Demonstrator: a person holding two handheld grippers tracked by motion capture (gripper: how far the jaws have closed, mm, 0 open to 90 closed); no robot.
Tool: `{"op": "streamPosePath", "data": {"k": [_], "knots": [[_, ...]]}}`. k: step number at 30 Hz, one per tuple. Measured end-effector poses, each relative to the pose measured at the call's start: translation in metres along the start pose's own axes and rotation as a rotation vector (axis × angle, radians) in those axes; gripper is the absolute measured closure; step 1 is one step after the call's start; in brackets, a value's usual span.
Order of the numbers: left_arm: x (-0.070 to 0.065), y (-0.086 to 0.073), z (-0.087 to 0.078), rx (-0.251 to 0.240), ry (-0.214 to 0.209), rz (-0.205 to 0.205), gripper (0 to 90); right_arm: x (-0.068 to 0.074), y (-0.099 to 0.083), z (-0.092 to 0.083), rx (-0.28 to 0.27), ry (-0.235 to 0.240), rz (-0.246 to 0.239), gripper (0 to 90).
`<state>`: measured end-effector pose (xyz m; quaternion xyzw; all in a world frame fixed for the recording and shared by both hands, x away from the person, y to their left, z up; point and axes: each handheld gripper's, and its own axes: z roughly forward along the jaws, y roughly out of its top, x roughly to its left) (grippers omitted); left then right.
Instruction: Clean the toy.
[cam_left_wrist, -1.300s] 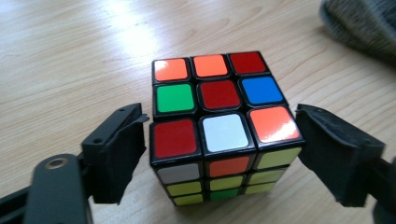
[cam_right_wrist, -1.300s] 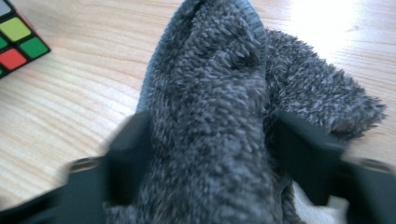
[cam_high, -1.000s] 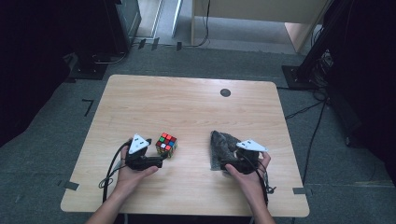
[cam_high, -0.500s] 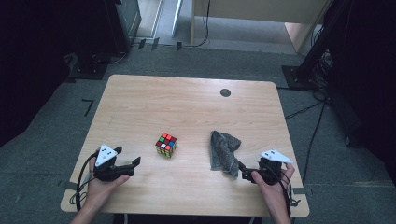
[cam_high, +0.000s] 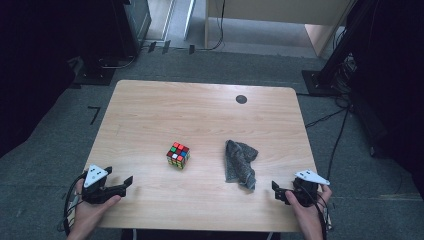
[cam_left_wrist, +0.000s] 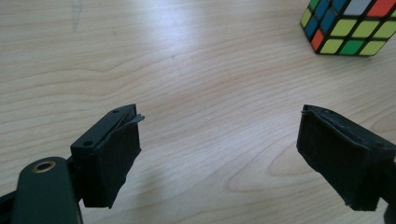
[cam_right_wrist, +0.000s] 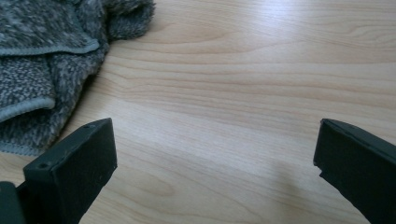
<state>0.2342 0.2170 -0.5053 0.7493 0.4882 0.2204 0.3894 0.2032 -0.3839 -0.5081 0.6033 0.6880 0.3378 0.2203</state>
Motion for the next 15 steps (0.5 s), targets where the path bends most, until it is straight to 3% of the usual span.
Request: {"op": "streamPosePath", "data": {"k": [5,8,15], "knots": [[0.002,-0.008,-0.002,0.028,0.044,0.025,13.5,-0.006,-0.005,0.000,0.012,-0.029,0.003,0.0],[0.002,-0.008,-0.001,0.034,0.047,0.018,13.7,-0.008,-0.008,0.002,0.028,-0.048,-0.006,0.0],[-0.002,-0.009,0.009,0.132,0.064,0.055,14.1,-0.007,-0.013,0.008,0.060,-0.075,-0.022,0.0]]}}
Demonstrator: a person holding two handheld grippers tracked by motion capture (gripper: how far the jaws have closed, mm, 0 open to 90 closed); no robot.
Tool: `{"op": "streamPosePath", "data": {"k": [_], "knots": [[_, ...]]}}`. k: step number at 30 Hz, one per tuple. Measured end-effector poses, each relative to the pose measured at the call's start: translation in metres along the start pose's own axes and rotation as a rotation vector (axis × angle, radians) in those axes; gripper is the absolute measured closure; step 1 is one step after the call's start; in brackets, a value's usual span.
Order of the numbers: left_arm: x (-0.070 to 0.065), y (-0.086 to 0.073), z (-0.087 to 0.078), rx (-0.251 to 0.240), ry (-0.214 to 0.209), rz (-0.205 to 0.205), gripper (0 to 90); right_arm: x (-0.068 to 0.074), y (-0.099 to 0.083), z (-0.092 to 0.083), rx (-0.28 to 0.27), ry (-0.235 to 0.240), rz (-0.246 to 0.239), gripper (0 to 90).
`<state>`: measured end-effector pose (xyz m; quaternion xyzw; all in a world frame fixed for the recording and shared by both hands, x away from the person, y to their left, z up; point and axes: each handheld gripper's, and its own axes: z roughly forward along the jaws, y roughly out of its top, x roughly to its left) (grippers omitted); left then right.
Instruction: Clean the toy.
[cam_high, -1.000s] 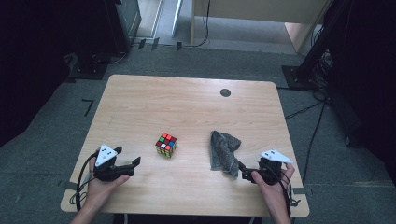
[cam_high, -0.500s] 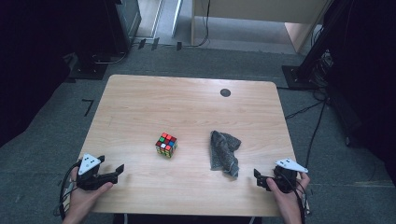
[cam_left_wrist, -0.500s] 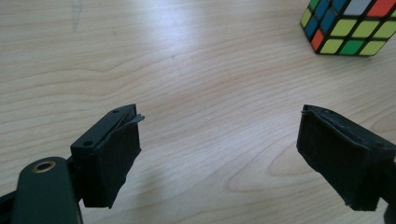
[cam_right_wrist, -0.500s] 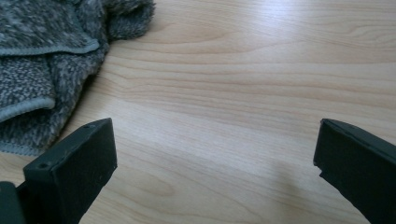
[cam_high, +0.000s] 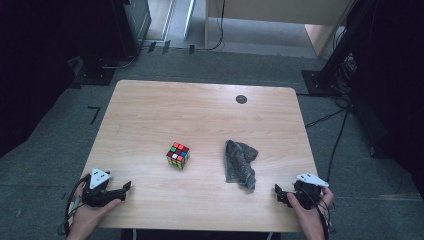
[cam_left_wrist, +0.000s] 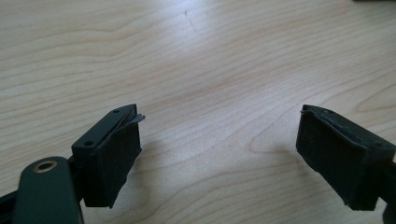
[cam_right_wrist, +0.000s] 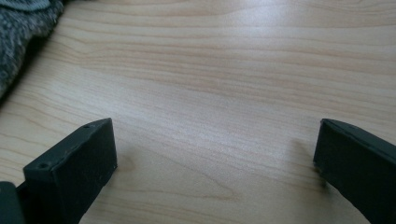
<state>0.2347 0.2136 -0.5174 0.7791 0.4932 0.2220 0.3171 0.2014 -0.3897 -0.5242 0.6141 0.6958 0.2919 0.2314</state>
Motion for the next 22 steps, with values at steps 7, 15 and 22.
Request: {"op": "streamPosePath", "data": {"k": [7,15,22], "knots": [[0.0016,0.0012,0.0016,0.006,-0.010,-0.018,14.5,0.0013,-0.0027,0.0005,-0.023,-0.008,-0.005,0.0],[0.0010,0.0023,0.0027,0.006,-0.006,-0.024,14.3,0.0019,-0.0029,0.0007,-0.025,-0.010,-0.002,0.0],[0.0010,0.0024,0.0027,0.006,-0.006,-0.024,14.3,0.0019,-0.0029,0.0008,-0.025,-0.013,0.002,0.0]]}}
